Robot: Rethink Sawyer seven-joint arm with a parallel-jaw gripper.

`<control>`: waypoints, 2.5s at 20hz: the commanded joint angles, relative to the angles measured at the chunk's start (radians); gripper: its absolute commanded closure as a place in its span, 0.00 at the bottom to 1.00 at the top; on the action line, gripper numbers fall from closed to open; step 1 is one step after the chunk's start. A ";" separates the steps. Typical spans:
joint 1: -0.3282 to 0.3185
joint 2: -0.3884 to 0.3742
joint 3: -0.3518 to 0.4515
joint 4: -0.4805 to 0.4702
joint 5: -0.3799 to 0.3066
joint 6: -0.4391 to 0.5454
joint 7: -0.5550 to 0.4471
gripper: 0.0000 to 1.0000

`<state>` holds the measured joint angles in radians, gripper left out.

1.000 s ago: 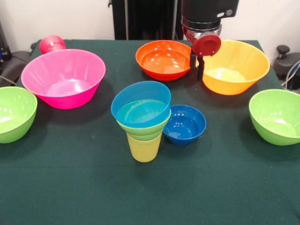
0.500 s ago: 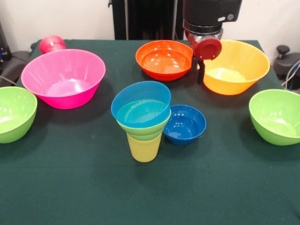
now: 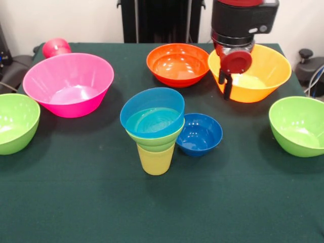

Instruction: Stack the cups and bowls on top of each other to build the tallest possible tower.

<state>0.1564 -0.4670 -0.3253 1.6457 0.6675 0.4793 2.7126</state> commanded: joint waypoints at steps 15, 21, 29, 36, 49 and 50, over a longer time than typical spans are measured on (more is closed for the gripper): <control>0.119 0.109 0.008 -0.260 0.030 0.198 0.401 0.00; 0.163 0.163 -0.019 -0.376 0.029 0.259 0.466 0.00; 0.213 0.235 -0.056 -0.546 0.012 0.343 0.556 0.00; 0.264 0.214 -0.047 -0.474 0.013 0.287 0.549 0.00; 0.301 0.102 0.020 -0.162 0.027 0.088 0.436 0.00; 0.301 0.101 0.024 -0.152 0.027 0.077 0.432 0.00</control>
<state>0.4594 -0.3516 -0.4250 1.3392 0.6931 0.6439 3.0531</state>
